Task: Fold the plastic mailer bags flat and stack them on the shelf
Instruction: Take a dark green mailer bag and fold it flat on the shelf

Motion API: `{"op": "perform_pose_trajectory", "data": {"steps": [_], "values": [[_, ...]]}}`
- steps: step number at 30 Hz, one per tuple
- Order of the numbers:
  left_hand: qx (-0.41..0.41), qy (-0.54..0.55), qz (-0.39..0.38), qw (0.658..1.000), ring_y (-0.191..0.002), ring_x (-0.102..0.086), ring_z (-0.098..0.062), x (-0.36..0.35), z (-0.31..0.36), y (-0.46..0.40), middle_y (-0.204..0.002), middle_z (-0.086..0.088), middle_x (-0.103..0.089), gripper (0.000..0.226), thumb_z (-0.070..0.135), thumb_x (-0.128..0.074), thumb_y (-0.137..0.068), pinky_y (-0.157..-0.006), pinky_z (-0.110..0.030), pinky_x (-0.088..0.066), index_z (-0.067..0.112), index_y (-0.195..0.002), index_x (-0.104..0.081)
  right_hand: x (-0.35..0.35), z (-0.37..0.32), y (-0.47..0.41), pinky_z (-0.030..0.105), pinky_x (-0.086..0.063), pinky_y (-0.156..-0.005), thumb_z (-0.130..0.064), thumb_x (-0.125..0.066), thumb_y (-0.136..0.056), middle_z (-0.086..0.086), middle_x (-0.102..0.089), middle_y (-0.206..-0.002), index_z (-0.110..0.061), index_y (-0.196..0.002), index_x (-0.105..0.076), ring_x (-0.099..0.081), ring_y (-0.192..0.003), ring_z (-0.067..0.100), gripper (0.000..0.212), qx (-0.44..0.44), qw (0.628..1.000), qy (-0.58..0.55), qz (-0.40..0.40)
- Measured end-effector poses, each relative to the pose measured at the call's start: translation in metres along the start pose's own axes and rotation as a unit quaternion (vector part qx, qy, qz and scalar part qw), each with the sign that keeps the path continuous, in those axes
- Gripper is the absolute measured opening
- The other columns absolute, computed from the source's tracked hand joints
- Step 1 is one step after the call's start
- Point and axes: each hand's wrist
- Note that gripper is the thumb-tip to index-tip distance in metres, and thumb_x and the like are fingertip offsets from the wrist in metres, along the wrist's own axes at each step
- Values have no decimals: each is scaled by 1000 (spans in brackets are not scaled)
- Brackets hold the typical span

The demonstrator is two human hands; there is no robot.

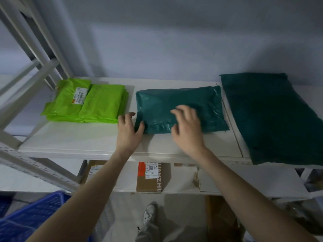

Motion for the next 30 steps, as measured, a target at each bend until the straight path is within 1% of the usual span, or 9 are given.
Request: {"op": "perform_pose_trajectory", "data": {"steps": [2, 5, 9, 12, 14, 16, 21, 25, 30], "values": [[-104, -83, 30, 991, -103, -51, -34, 1, -6, 6, -115, -18, -49, 32, 21, -50, -89, -89, -43, -46, 2, -115, -54, -13, -19, 9, 40, -42, -98, -8, -60, -77, 10, -54, -122, -5, -120, -56, -47, -115, 26, 44, 74, 995, 26, -55], [-195, -170, -22, 966, -98, -53, -30, 4, -9, 17, -112, -11, -55, 40, 26, -37, -86, -81, -40, -46, 7, -113, -59, -29, -32, 16, 41, -42, -98, -12, -61, -76, 9, -57, -120, -4, -121, -57, -52, -113, 26, 46, 104, 986, 58, -116], [-178, -255, -106, 945, -112, -52, -24, 1, -15, 28, -128, -2, -53, 52, 34, -25, -89, -88, -39, -40, 16, -130, -51, -37, -33, 17, 43, -40, -101, -15, -59, -81, 11, -53, -123, -2, -126, -53, -47, -116, 30, 47, 108, 974, 93, -177], [-154, -303, -161, 926, -125, -43, -17, -1, -17, 31, -142, 4, -43, 56, 39, -18, -92, -98, -37, -31, 23, -142, -37, -42, -33, 17, 40, -33, -105, -23, -48, -91, 7, -42, -135, -5, -139, -38, -37, -124, 25, 53, 106, 962, 105, -227], [-152, -320, -161, 921, -124, -44, -16, -1, -13, 33, -142, 6, -43, 71, 44, -3, -83, -99, -37, -30, 25, -142, -36, -45, -30, 15, 38, -33, -104, -27, -41, -94, 4, -39, -138, -8, -142, -33, -35, -125, 23, 52, 99, 959, 109, -242], [-159, -337, -156, 915, -121, -47, -19, -2, -10, 34, -139, 4, -47, 75, 45, 0, -79, -98, -38, -31, 25, -141, -39, -47, -28, 15, 38, -33, -104, -29, -36, -96, 1, -39, -139, -10, -143, -32, -34, -125, 21, 51, 92, 957, 113, -252], [-170, -361, -144, 906, -111, -55, -23, -6, -8, 37, -126, 0, -57, 67, 44, -6, -85, -95, -43, -36, 23, -135, -45, -46, -25, 16, 37, -30, -108, -30, -32, -98, 0, -37, -143, -11, -145, -28, -33, -128, 20, 51, 81, 956, 110, -261], [-171, -387, -148, 894, -114, -52, -21, -5, -5, 39, -130, 1, -53, 70, 47, 0, -84, -98, -42, -34, 26, -139, -38, -45, -24, 14, 37, -33, -102, -32, -32, -99, 1, -40, -137, -11, -142, -34, -36, -123, 21, 48, 69, 957, 101, -262], [-181, -429, -135, 875, -105, -59, -23, -8, 7, 36, -120, -2, -57, 63, 48, -2, -91, -95, -41, -34, 29, -145, -31, -38, -14, 15, 39, -39, -95, -32, -33, -98, 3, -44, -129, -10, -136, -42, -39, -116, 22, 44, 50, 957, 103, -266]]}}
Point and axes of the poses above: each hand's wrist, its own y-axis away from the middle knuckle, its own x-axis out of the back of the hand, z = x × y
